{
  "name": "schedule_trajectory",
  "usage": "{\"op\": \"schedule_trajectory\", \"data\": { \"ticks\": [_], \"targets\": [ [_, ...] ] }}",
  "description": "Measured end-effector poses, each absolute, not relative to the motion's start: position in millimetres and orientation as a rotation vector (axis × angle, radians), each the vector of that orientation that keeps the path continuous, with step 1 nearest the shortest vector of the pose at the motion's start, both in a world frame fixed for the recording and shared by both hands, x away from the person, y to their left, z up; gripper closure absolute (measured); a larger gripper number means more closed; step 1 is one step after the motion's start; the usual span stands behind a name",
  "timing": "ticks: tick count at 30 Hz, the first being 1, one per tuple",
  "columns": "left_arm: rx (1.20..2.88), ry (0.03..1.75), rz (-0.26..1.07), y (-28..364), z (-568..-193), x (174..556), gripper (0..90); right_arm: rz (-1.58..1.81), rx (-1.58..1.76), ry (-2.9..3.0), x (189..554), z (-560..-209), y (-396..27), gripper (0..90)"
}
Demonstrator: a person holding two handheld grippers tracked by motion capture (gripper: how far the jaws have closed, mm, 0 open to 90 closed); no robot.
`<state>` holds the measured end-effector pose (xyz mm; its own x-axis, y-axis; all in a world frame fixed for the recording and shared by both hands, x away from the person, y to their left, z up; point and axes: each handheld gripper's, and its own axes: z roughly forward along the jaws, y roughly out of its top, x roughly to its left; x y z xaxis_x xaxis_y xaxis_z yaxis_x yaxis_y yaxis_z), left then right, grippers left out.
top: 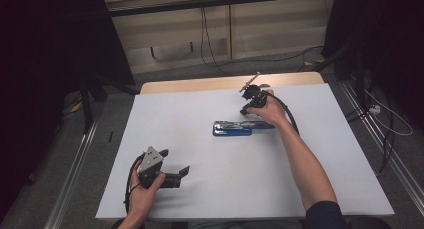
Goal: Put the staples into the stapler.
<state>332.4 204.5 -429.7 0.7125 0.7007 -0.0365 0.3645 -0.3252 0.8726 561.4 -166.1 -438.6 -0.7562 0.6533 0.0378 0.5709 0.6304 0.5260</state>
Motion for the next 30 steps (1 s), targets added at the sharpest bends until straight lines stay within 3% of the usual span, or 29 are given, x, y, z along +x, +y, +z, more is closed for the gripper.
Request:
{"op": "schedule_trajectory", "data": {
  "ticks": [3,30],
  "targets": [
    [1.948,0.817,0.432,204.5,-429.8,332.6,3.6,0.775,1.026,2.709,563.0,-437.8,-164.8,78.8],
    [1.946,0.800,0.443,205.2,-427.9,329.8,3.6,0.861,1.062,2.654,546.0,-428.3,-175.0,79.4]
  ]
}}
